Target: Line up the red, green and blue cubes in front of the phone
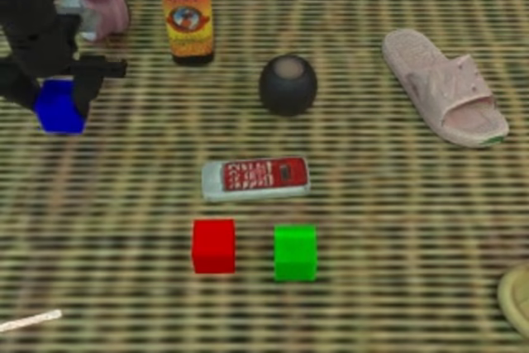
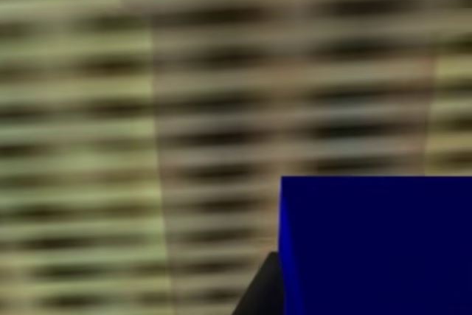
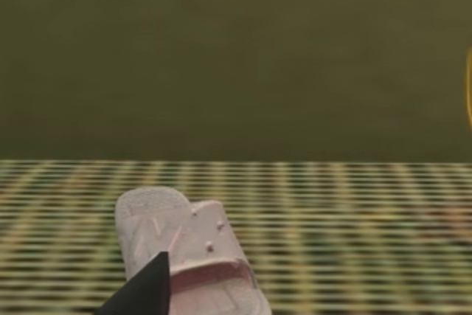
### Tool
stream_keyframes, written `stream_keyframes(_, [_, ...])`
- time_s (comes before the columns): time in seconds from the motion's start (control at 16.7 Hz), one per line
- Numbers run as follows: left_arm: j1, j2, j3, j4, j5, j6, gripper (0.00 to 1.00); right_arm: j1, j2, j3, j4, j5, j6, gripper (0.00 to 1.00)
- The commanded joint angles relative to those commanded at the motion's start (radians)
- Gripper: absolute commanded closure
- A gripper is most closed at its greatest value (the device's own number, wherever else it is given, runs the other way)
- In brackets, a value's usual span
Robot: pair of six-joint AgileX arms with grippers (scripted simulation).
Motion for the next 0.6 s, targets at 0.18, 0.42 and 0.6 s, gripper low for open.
stream_keyframes(0.18, [-0.098,0.034,0.06,-0.031,-0.001,-0.097,1.0,0.0,0.0,0.0,0.0,0.0,0.0,0.0])
stream_keyframes(0.42, [-0.334,0.096,0.173,-0.098,0.0,-0.363,1.0,0.0,0.0,0.0,0.0,0.0,0.0,0.0])
stream_keyframes(0.6, [-0.545,0.14,0.259,-0.153,0.001,-0.61,1.0,0.0,0.0,0.0,0.0,0.0,0.0,0.0])
